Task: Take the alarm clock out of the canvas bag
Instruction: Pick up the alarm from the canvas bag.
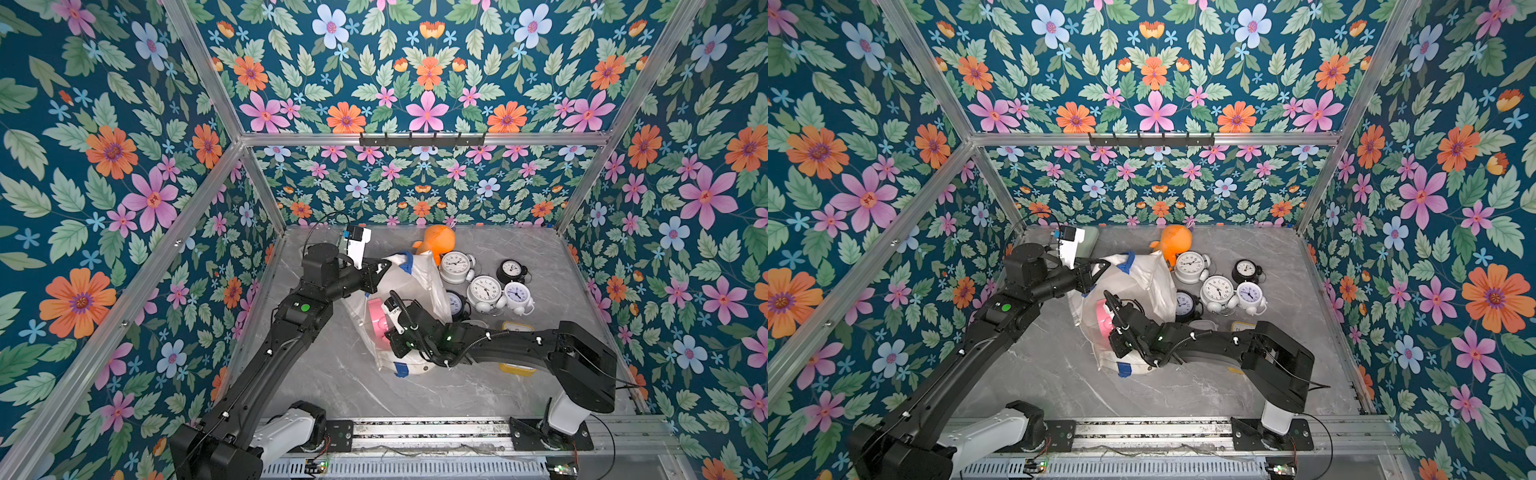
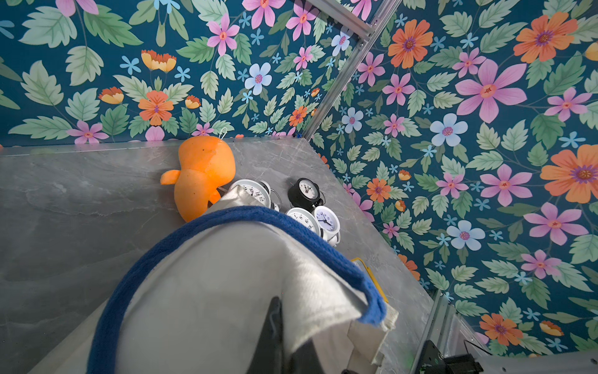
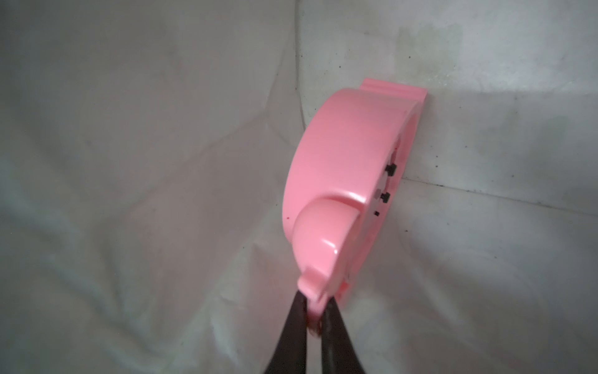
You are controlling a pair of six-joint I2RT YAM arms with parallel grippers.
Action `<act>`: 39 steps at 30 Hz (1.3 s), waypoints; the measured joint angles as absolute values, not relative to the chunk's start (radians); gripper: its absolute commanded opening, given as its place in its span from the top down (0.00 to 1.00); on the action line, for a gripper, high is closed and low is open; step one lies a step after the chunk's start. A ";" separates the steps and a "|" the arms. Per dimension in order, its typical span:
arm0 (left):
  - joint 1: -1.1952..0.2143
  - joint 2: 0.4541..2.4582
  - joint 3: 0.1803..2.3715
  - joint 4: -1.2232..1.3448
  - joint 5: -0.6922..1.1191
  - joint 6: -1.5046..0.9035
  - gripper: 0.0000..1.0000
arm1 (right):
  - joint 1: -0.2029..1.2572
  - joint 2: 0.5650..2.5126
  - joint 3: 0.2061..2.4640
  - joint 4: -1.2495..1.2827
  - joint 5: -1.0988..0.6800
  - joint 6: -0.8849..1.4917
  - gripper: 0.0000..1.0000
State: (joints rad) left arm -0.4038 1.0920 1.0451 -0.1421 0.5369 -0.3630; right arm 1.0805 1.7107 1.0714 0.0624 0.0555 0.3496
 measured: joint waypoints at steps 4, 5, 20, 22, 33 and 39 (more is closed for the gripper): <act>-0.399 1.095 1.043 -0.140 0.535 -0.367 1.00 | 1.081 1.684 1.068 0.043 0.055 0.332 1.00; -0.397 1.095 1.042 -0.136 0.535 -0.367 1.00 | 1.081 1.675 1.068 0.034 0.055 0.329 1.00; -0.388 1.097 1.042 -0.135 0.491 -0.390 1.00 | 1.081 1.484 1.090 -0.117 0.057 0.279 1.00; -0.388 1.098 1.042 -0.135 0.480 -0.393 1.00 | 1.081 1.459 1.099 -0.149 0.054 0.270 1.00; -0.388 1.147 1.071 -0.136 0.416 -0.507 1.00 | 1.081 1.279 1.163 -0.371 -0.002 0.213 1.00; -0.402 1.162 1.087 -0.136 0.374 -0.629 1.00 | 1.048 1.142 1.158 -0.487 -0.002 0.199 1.00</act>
State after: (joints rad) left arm -0.4023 1.1622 1.0874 -0.1356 0.3737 -0.6292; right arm 1.0481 1.1419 1.1580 -0.4866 -0.0021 0.1989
